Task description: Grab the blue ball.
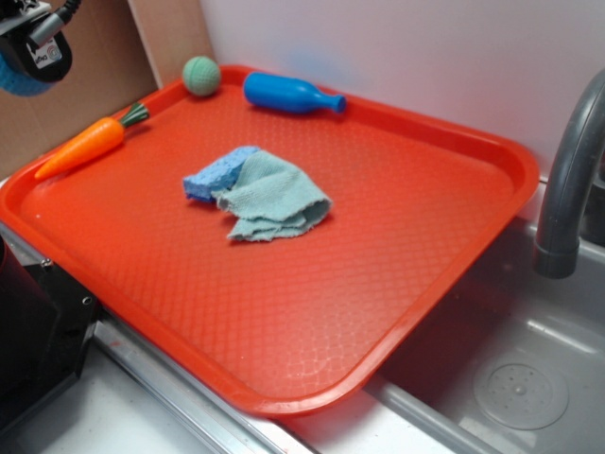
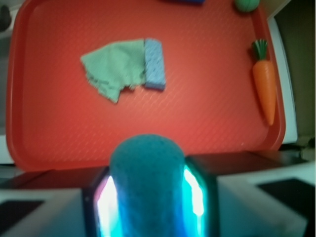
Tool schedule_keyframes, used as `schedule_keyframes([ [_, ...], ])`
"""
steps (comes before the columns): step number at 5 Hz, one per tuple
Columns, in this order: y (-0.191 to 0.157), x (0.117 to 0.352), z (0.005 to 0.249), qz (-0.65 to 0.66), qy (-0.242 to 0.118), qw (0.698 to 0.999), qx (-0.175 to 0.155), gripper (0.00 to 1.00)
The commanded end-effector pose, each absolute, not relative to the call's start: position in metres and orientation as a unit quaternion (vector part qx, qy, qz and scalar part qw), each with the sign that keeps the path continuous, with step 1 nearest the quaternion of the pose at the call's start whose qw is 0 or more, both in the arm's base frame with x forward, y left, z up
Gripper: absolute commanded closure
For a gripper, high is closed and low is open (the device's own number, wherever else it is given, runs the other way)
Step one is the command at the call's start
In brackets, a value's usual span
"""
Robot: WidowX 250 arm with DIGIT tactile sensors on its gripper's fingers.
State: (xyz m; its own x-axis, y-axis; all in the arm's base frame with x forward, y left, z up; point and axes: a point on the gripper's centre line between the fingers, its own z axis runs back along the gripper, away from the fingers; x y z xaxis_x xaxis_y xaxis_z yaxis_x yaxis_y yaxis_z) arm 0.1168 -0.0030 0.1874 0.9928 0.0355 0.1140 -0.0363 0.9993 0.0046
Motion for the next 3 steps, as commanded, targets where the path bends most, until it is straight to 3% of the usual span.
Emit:
schedule_keyframes([
  [1,0.035,0.148,0.176,0.034,-0.057,0.997,0.028,1.0],
  [3,0.026,0.154,0.151,0.045,-0.02,0.998,0.029,1.0],
])
